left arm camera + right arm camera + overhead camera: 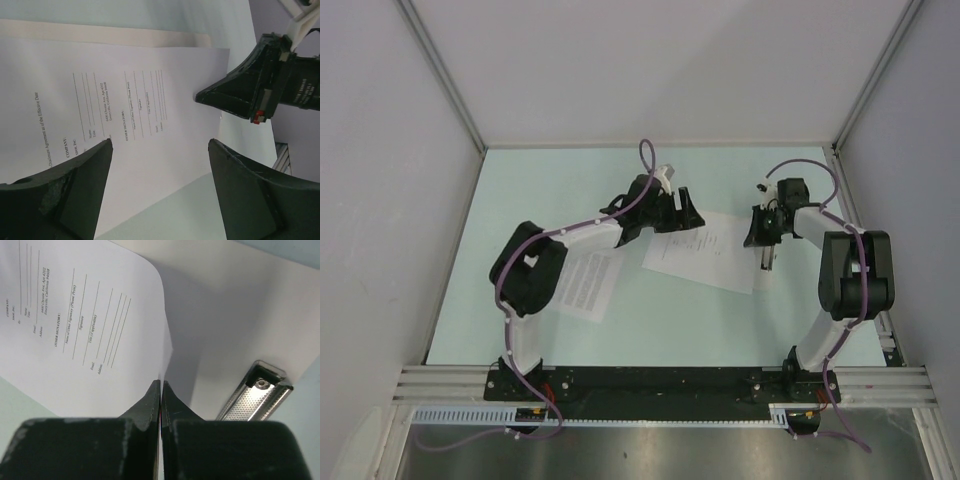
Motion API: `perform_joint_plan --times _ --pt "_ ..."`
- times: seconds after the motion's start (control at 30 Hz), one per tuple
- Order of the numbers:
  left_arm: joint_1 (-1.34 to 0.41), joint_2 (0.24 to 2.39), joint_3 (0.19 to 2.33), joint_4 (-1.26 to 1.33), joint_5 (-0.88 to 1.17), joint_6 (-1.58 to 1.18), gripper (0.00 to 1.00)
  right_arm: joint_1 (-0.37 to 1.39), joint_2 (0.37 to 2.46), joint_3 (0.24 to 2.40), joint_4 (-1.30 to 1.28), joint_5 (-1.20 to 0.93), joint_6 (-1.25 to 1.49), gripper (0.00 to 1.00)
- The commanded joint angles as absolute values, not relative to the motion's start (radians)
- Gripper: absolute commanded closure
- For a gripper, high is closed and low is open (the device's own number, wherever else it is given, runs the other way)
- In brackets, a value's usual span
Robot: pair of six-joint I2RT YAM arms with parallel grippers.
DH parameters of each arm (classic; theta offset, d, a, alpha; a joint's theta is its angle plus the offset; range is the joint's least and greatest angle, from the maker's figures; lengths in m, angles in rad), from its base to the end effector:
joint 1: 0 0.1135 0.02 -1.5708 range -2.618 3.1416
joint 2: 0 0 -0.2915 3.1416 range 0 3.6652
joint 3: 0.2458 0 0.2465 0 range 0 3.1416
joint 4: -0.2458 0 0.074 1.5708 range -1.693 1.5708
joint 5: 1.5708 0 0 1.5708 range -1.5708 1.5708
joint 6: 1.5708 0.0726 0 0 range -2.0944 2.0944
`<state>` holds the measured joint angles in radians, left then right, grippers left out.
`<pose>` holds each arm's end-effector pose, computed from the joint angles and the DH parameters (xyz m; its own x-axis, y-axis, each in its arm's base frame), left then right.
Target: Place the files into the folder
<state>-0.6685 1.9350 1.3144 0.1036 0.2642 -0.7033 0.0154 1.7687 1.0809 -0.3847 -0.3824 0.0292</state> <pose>0.3637 -0.3114 0.2244 -0.7980 -0.1653 -0.5796 0.3414 0.6686 -0.6607 0.3672 0.0327 0.1697 -0.8835 0.0135 -0.4682 -0.1669 0.9249 0.3416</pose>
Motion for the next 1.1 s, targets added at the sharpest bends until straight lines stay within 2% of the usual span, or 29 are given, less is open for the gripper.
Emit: perform_joint_plan --times 0.0,0.03,0.07,0.1,0.17,0.3,0.4,0.77,1.07 --pt "-0.680 2.025 1.391 0.198 0.310 -0.753 0.17 0.008 1.782 1.143 -0.353 -0.373 -0.012 1.00" --pt "-0.681 2.043 1.405 0.195 0.313 -0.756 0.17 0.008 1.786 1.144 -0.354 -0.353 -0.015 0.96" --pt "-0.681 2.058 1.417 0.186 0.310 -0.756 0.18 0.008 1.790 1.149 -0.363 -0.339 -0.014 0.77" --pt "-0.681 2.072 1.442 0.181 0.301 -0.755 0.18 0.008 1.786 1.150 -0.367 -0.325 -0.008 0.62" --pt "-0.677 2.112 1.469 0.143 0.282 -0.746 0.18 0.008 1.766 1.150 -0.388 -0.295 0.035 0.40" --pt "-0.678 2.164 1.531 0.097 0.293 -0.749 0.19 0.008 1.668 1.149 -0.423 -0.093 0.170 0.22" --pt "-0.677 2.183 1.536 0.051 0.255 -0.767 0.18 -0.054 1.666 1.150 -0.413 0.000 0.221 0.20" --pt "-0.649 2.129 1.395 -0.021 0.181 -0.828 0.15 -0.092 1.795 1.154 -0.238 -0.190 0.166 0.19" --pt "-0.638 2.043 1.293 -0.005 0.164 -0.827 0.14 -0.022 1.850 1.154 -0.268 -0.251 0.137 0.20"
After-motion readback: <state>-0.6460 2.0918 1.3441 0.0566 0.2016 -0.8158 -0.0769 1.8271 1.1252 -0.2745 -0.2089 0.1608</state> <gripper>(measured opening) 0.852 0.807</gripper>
